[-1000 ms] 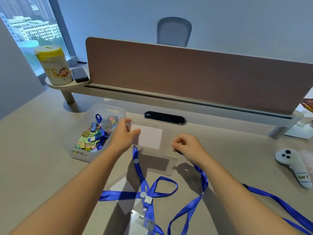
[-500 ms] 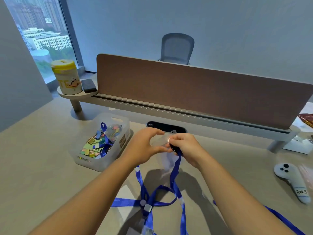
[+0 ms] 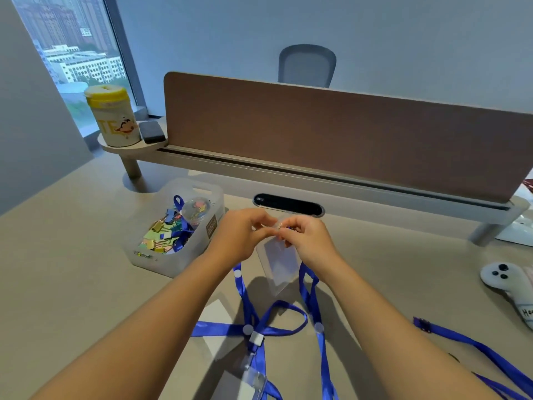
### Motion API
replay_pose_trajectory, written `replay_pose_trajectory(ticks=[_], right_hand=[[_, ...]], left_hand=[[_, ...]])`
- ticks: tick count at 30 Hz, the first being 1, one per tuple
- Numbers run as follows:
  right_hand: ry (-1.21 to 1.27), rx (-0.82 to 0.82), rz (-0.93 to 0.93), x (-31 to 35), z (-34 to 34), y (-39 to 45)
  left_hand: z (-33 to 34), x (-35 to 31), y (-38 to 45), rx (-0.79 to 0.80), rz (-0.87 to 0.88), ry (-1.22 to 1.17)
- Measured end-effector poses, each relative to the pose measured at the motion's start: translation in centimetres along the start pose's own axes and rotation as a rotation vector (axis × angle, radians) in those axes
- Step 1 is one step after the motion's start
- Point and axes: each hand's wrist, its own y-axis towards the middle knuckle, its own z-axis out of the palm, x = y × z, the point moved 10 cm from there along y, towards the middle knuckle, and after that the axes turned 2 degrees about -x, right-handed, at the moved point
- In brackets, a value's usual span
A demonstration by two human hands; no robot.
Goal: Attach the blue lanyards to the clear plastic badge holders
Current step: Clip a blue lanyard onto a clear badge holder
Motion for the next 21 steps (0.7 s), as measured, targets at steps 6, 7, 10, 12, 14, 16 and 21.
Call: replay_pose_trajectory(ticks=[6,7,10,12,14,16,21], right_hand=[[-0.063,-0.105,-0.114,-1.3,1.5,-1.4],[-0.07,-0.122,-0.14,-1.4,1.8,-1.7],[-0.083,-0.191,-0.211,-1.5,2.6,-3.1],[-0.096,-0.237,-0.241,-1.7,3.2,-4.5],[-0.108,-0.271,-0.26,-1.6,3.6,-5.9],[-0.114,-0.296,-0.277,-1.3,3.9,-7.3],[-0.154,-0.304,-0.281,-0.8,4.5,-8.9]], left_hand=[[0.6,1.4,-1.8,-0.048,0.069,-0.017],[0.5,1.6,-2.3,-0.071,0.085,-0.025],[0.2,1.8,-4.1,-0.139,0.134,-0.046],[0.0,1.9,-5.6,-0.162,0.17,-0.037],[-0.1,1.9,-7.1,-0.169,0.203,-0.027],[-0.2,1.8,-8.3,-0.173,0.224,-0.01],[-0.6,1.9,-9.4,-0.175,0.224,-0.017]])
